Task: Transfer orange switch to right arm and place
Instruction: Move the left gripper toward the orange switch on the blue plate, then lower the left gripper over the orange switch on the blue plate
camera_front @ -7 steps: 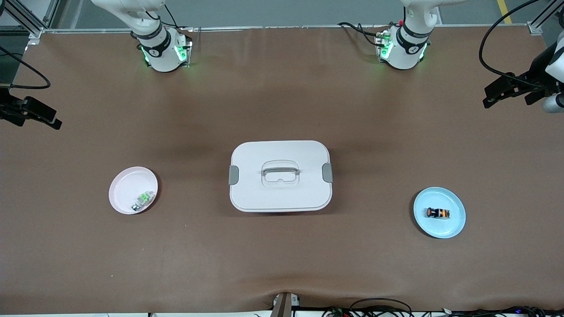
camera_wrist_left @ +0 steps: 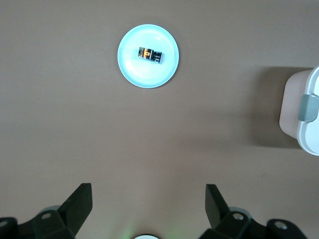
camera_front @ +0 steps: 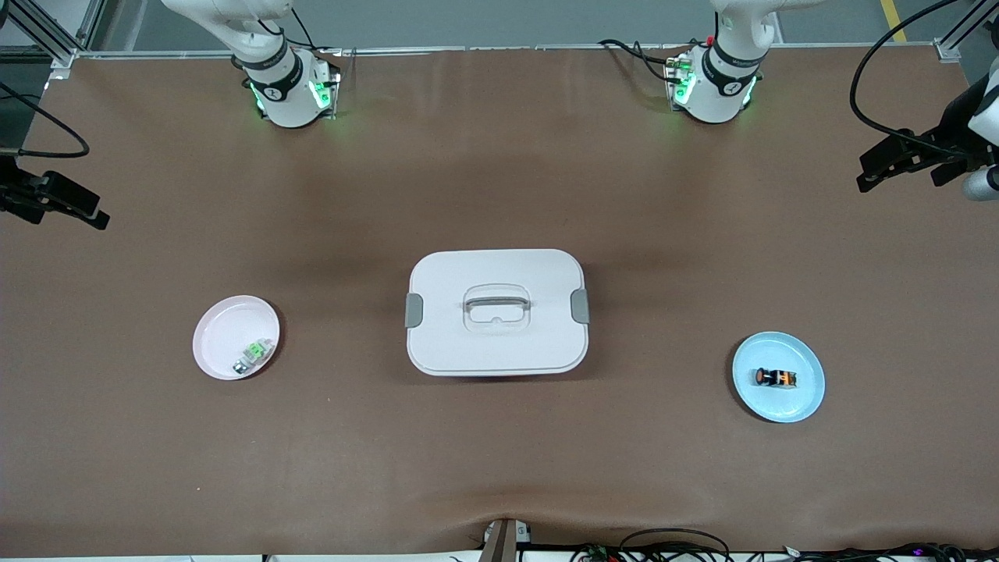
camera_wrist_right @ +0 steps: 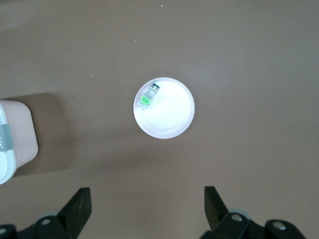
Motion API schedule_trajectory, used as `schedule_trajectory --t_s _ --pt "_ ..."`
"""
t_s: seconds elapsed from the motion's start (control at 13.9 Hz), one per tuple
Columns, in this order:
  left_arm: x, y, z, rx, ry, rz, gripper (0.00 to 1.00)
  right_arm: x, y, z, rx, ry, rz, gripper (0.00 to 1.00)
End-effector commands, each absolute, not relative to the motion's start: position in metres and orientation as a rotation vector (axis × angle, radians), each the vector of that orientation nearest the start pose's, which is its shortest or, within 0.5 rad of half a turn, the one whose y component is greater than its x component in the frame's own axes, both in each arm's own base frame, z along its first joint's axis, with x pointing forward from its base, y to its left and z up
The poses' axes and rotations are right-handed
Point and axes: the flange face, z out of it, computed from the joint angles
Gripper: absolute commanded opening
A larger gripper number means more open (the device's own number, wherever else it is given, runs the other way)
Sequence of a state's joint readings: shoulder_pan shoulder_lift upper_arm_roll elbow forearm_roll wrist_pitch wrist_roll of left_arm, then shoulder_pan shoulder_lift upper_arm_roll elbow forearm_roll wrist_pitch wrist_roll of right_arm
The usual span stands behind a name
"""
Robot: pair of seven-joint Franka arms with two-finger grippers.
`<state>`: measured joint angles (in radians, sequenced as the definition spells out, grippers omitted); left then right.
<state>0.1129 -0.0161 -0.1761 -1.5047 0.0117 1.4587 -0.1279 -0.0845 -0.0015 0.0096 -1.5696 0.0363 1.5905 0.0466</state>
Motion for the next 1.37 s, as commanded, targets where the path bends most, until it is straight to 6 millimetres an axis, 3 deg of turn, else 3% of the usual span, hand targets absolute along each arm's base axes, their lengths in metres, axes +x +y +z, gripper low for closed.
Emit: schedule_trajectory --t_s 0.0,0.14,0.43,0.79,1.08,1.3 --pt "0.556 -0.024 0.635 -3.126 -0.112 0.075 1.0 0.553 -0.041 0.63 -3.09 0.188 -0.047 1.0" --pt "0.57 -0.016 0.622 -3.124 -0.128 0.025 1.0 0.553 -0.042 0.629 -3.093 0.191 -0.047 1.0" --pt "0.612 -0.008 0.56 -3.088 -0.104 0.046 1.0 0.553 -0.041 0.628 -3.093 0.188 -0.04 1.0" --pt "0.671 -0.014 0.449 -3.098 -0.045 -0.092 1.0 0.553 -0.041 0.628 -3.103 0.184 -0.032 1.0" --pt "0.688 -0.009 0.381 -3.058 0.022 -0.053 1.0 0.553 -0.033 0.627 -3.109 0.16 -0.029 1.0" --pt "0.696 -0.001 0.341 -3.062 0.035 -0.043 1.0 0.554 -0.025 0.628 -3.112 0.122 -0.032 1.0"
